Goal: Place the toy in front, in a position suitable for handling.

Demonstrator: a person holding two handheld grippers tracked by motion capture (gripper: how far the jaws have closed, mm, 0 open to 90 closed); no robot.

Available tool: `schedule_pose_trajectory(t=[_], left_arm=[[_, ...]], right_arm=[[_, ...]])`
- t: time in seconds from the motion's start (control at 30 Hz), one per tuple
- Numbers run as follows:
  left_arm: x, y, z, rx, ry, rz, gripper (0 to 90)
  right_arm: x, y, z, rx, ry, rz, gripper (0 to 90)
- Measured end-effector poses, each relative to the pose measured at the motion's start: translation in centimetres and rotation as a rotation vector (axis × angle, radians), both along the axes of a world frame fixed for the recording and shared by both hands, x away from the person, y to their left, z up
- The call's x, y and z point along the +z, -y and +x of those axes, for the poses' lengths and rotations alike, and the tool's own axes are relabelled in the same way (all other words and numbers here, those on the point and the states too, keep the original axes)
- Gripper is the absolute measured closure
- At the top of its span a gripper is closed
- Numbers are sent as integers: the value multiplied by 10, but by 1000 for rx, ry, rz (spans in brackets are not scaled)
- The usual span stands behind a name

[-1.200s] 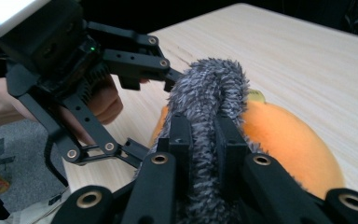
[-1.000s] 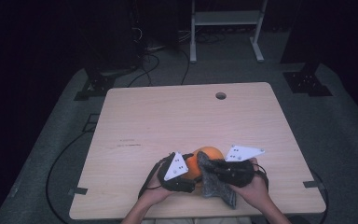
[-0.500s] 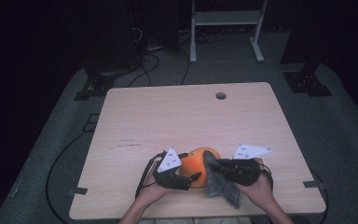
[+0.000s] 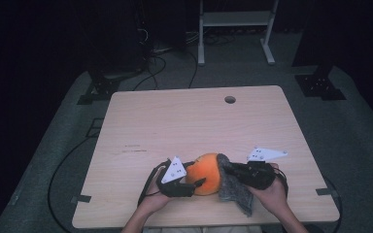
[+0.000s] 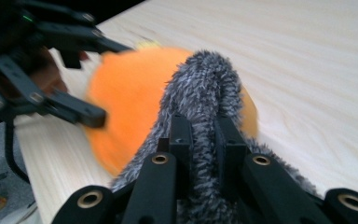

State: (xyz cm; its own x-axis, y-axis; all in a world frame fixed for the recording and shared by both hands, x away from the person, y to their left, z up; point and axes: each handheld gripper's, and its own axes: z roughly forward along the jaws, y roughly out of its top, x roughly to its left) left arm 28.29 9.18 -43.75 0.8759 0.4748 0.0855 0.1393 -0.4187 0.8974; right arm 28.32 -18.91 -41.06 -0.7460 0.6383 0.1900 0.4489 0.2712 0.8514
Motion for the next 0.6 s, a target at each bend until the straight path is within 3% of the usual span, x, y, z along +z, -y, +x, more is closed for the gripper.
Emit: schedule_pose_trajectory(t=[0.07, 0.17, 0.33, 0.43, 0.5, 0.6], left_arm=[[0, 0, 0, -3, 5, 1, 357], [-1, -3, 0, -2, -2, -2, 356], [-2, -9, 3, -10, -17, -13, 354], [-2, -11, 4, -16, -25, -16, 355], [-3, -10, 4, -18, -22, -13, 355], [-4, -7, 4, -22, -12, -17, 355]], right_arm=[[7, -8, -5, 35, 34, 21, 795], [8, -16, -7, 52, 60, -2, 794], [-2, -2, 3, -2, 26, -30, 794], [-9, 7, 9, -32, -18, -34, 794], [-9, 9, 10, -31, -38, -1, 794], [0, 3, 6, -3, -8, 40, 793]])
